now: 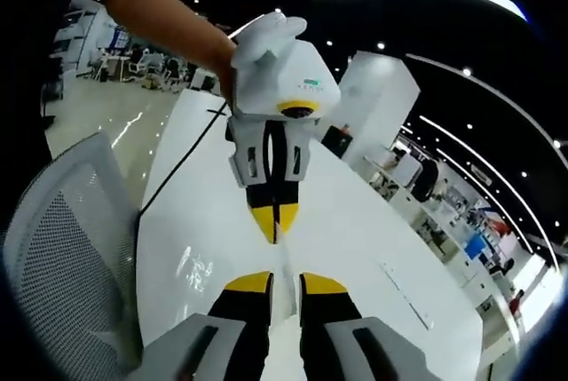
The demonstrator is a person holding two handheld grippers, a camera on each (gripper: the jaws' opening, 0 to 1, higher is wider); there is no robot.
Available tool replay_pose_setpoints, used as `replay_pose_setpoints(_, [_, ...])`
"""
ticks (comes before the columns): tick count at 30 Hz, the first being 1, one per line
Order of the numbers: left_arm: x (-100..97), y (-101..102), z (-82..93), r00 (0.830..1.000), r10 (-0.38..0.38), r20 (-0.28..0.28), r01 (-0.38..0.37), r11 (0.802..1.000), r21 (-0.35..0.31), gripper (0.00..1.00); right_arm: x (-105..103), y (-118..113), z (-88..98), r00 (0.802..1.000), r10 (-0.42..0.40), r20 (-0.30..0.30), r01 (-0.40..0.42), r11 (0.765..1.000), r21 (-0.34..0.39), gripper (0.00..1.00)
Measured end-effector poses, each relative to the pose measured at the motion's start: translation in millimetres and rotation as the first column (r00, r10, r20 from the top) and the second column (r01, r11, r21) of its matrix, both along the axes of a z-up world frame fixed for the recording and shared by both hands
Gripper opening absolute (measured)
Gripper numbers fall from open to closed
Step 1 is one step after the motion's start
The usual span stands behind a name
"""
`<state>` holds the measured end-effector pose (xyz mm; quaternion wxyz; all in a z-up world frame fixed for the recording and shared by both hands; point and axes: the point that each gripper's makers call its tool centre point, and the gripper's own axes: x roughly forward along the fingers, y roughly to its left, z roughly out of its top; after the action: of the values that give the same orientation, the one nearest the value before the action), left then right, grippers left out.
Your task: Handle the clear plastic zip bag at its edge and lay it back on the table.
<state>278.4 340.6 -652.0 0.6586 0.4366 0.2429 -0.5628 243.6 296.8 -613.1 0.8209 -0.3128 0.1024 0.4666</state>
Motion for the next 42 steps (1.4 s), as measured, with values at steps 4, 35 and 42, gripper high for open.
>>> replay_pose_setpoints(4, [-0.7, -0.6, 0.1, 1.000, 0.007, 0.011, -0.007, 1.000, 0.011, 0.00, -0.8, -0.6, 1.6, 1.000, 0.002, -0.019, -0.003, 1.000, -0.009, 0.08])
replay_pose_setpoints(35, [-17.5, -0.3, -0.8, 1.000, 0.007, 0.019, -0.007, 1.000, 0.001, 0.00, -9.1, -15.8, -29.7, 0.997, 0.012, -0.074, -0.023, 0.988, -0.150, 0.00])
replay_pose_setpoints(42, [-27.2, -17.7, 9.6, 0.999, -0.023, 0.028, 0.025, 0.997, -0.067, 0.03, -13.3, -14.0, -28.9, 0.998, 0.044, -0.036, -0.049, 0.985, -0.163, 0.00])
